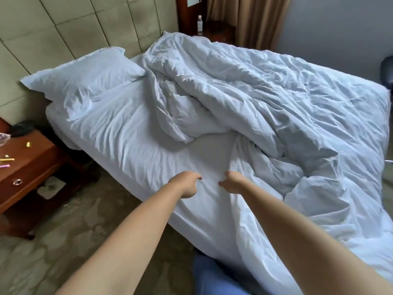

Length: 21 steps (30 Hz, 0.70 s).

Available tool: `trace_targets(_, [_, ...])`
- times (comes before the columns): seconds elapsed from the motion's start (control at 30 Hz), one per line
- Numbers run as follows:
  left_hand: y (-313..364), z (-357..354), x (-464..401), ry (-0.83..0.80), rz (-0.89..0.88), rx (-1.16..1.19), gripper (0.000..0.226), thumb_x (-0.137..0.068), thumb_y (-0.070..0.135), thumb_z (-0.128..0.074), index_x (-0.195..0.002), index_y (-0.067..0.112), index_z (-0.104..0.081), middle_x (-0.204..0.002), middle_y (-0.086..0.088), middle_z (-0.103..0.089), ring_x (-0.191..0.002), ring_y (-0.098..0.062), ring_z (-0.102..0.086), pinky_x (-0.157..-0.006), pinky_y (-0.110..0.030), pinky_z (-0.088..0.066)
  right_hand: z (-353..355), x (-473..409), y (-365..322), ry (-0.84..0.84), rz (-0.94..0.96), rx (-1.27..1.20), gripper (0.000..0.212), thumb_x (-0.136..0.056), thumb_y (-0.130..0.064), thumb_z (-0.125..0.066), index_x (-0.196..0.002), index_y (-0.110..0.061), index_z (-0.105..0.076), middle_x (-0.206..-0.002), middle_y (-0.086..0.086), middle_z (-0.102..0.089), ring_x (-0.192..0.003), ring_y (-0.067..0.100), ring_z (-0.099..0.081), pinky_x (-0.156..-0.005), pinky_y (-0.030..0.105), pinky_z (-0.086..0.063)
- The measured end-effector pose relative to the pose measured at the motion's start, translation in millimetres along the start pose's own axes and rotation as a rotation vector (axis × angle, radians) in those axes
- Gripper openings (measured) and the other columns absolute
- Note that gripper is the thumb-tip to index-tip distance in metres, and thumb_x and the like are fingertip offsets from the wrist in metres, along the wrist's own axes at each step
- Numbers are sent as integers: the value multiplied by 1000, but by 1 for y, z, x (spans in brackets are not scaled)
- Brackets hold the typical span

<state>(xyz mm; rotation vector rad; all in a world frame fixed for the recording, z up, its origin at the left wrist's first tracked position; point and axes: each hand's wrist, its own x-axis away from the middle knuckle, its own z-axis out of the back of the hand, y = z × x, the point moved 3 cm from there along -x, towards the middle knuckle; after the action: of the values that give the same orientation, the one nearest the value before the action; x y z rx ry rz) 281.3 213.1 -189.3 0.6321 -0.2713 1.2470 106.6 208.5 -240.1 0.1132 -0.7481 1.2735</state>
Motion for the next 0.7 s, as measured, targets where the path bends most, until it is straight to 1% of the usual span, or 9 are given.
trace_targets(0.1, [-6, 11, -68, -76, -35, -71, 59, -91, 4, -37, -144, 28, -37, -149, 3, -36, -133, -21, -40, -104, -37, -41, 3, -64, 3, 48, -34, -28, 49, -89, -39, -51, -130, -13, -47, -132, 11, -49, -121, 29, -48, -96, 37, -45])
trace_targets(0.2, [-7, 19, -133, -175, -78, -145, 58, -91, 5, -38, -144, 28, -37, -148, 4, -37, -132, -21, -40, -104, -36, -40, 9, -113, 14, 100, -113, -31, 46, -88, -39, -54, -125, -13, -48, -129, 12, -45, -121, 32, -44, -94, 38, -41])
trace_targets(0.27, [-4, 24, -176, -207, -129, -196, 57, -90, 6, -38, -143, 28, -38, -146, 3, -38, -132, -22, -40, -103, -37, -40, 13, -145, 24, 153, -174, 3, 50, -87, -41, -57, -127, -14, -45, -133, 12, -40, -123, 32, -41, -96, 38, -39])
trace_targets(0.33, [-4, 25, -215, -226, -160, -200, 57, -89, 7, -39, -142, 28, -39, -145, 3, -39, -132, -23, -41, -104, -40, -40, 16, -173, 33, 164, -256, 6, 66, -84, -47, -62, -136, -15, -36, -143, 12, -31, -129, 32, -35, -100, 41, -36])
trace_targets(0.43, [-7, 17, -260, -265, -208, -215, 55, -89, 7, -41, -141, 26, -41, -144, 0, -40, -131, -24, -42, -105, -39, -39, 5, -208, 47, 125, -356, 36, 96, -78, -55, -66, -149, -18, -14, -153, 16, -13, -136, 37, -26, -107, 45, -31])
trace_targets(0.53, [-12, 2, -293, -313, -269, -242, 56, -89, 6, -41, -141, 24, -40, -143, -2, -40, -131, -25, -41, -106, -38, -38, -7, -233, 65, 106, -467, 12, 107, -77, -49, -70, -152, -21, 1, -153, 18, -9, -133, 41, -28, -103, 45, -36])
trace_targets(0.6, [-18, -6, -309, -335, -311, -277, 56, -89, 5, -41, -142, 22, -39, -142, -4, -40, -131, -25, -41, -105, -37, -39, -10, -245, 70, 133, -501, -35, 97, -83, -29, -66, -152, -19, 2, -148, 19, -21, -126, 38, -41, -94, 41, -44])
trace_targets(0.63, [-21, -8, -316, -340, -337, -297, 57, -88, 5, -42, -142, 21, -38, -142, -5, -40, -131, -25, -40, -103, -37, -40, -10, -249, 69, 162, -503, -59, 84, -87, -16, -58, -152, -17, -5, -143, 20, -33, -120, 37, -48, -90, 40, -47])
trace_targets(0.7, [-25, -9, -326, -330, -381, -342, 61, -87, 4, -43, -145, 19, -33, -143, -6, -38, -132, -26, -39, -102, -38, -41, -7, -247, 64, 275, -545, -112, 52, -89, 1, -44, -138, -9, -33, -125, 20, -55, -110, 38, -58, -84, 40, -48])
